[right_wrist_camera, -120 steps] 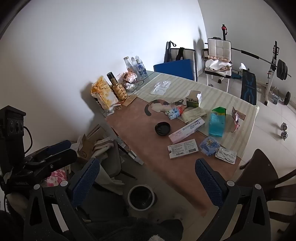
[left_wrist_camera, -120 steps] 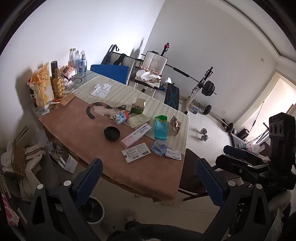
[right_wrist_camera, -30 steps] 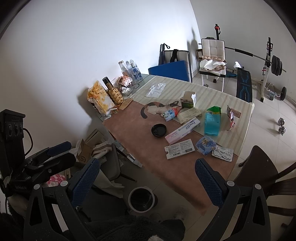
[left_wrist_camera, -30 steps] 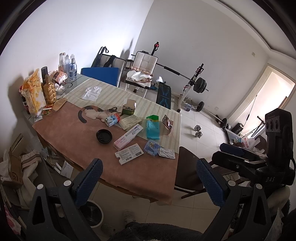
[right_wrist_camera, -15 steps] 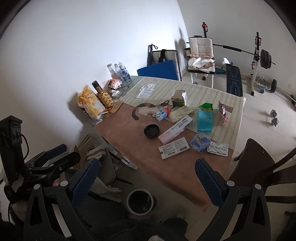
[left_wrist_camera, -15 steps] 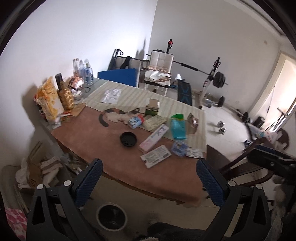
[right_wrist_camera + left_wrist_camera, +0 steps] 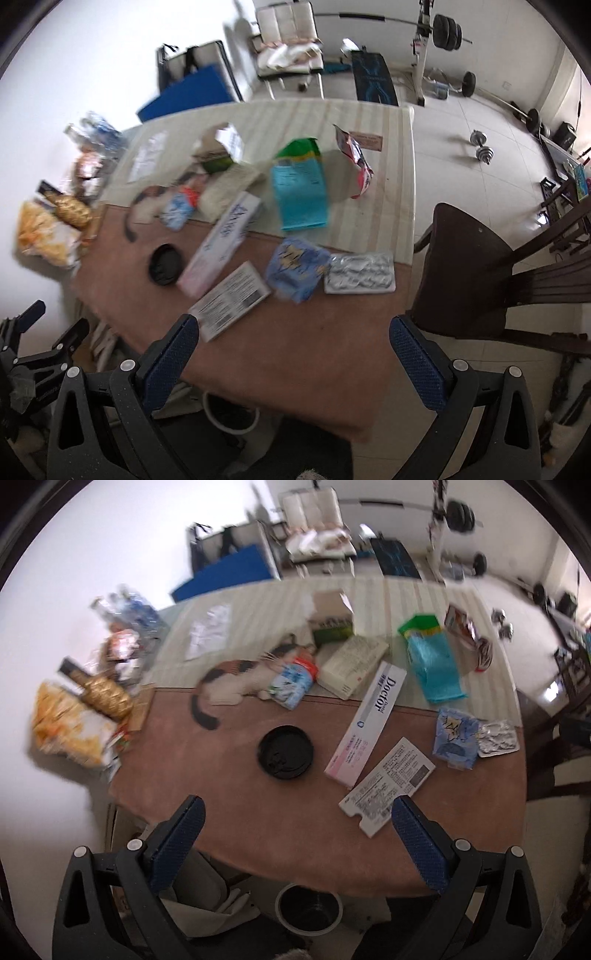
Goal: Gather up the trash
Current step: 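Grasp the Doctor toothpaste box with the left tool while the right tool grasps the blue-green snack bag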
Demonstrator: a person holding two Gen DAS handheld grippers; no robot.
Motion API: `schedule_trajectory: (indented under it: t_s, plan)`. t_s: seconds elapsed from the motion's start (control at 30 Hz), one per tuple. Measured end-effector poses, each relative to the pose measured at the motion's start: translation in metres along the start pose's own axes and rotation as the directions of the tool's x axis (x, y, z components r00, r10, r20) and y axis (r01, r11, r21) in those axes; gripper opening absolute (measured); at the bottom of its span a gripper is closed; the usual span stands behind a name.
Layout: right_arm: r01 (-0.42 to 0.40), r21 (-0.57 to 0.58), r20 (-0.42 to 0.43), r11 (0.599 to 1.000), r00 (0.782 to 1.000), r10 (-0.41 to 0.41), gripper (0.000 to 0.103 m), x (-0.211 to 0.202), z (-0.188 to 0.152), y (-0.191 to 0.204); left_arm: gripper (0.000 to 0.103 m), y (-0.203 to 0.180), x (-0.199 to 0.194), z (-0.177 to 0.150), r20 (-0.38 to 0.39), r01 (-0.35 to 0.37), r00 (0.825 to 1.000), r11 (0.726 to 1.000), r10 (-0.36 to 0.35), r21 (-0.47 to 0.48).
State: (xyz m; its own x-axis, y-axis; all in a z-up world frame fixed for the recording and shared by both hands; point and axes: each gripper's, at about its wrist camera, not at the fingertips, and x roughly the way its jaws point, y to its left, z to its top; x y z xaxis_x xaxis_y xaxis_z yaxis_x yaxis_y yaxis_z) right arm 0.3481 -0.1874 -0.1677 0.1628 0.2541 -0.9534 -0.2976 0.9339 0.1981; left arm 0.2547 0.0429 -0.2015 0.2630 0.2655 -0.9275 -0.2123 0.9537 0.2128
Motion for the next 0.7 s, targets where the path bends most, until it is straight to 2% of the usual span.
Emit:
schedule_trajectory:
  t_s: [0.07,0.17,0.23,0.3,0.4,0.43,0.47,0.53,0.57,0.63,0.7]
  plan:
    - [0.020,0.007,-0.036,1.000,0.999,-0.019,0.103,0.030,0.020,-0.009,0.103,-0.013,0.038,0.024,-0.074,0.029,0.997,0.998,-0.025,0.057]
    - [0.041,0.018,-0.098,0.999,0.994,-0.039,0.103,0.085,0.059,-0.017,0.102,-0.035,0.095,0.054,-0.167,0.106,0.982,0.987,-0.085,0.124]
    - [0.054,0.019,-0.122,0.998,0.991,-0.052,0.103,0.117,0.082,-0.023,0.090,-0.050,0.131,0.071,-0.229,0.156,0.966,0.976,-0.120,0.150]
    - [0.065,0.021,-0.154,0.998,0.986,-0.061,0.103,0.147,0.098,-0.028,0.085,-0.060,0.160,0.081,-0.282,0.183,0.950,0.969,-0.132,0.166]
    - [0.077,0.019,-0.205,0.997,0.976,-0.071,0.103,0.180,0.113,-0.036,0.083,-0.068,0.189,0.090,-0.332,0.200,0.934,0.962,-0.130,0.184]
    - [0.081,0.016,-0.215,0.997,0.974,-0.076,0.103,0.185,0.116,-0.038,0.075,-0.068,0.195,0.091,-0.341,0.204,0.931,0.961,-0.131,0.187]
    - [0.085,0.014,-0.231,0.996,0.970,-0.079,0.103,0.194,0.120,-0.040,0.070,-0.067,0.199,0.092,-0.348,0.204,0.928,0.961,-0.130,0.185]
    - [0.088,0.012,-0.251,0.996,0.964,-0.082,0.103,0.206,0.126,-0.042,0.050,-0.062,0.202,0.092,-0.359,0.234,0.918,0.961,-0.169,0.147]
    - [0.089,0.013,-0.259,0.996,0.962,-0.083,0.103,0.212,0.129,-0.043,0.050,-0.058,0.201,0.092,-0.361,0.248,0.912,0.962,-0.192,0.116]
    - [0.086,0.011,-0.268,0.996,0.960,-0.080,0.103,0.221,0.134,-0.040,0.050,-0.047,0.197,0.089,-0.355,0.240,0.913,0.969,-0.202,0.066]
    - [0.082,0.008,-0.270,0.997,0.960,-0.077,0.103,0.228,0.140,-0.036,0.050,-0.029,0.192,0.083,-0.350,0.213,0.913,0.977,-0.207,-0.023]
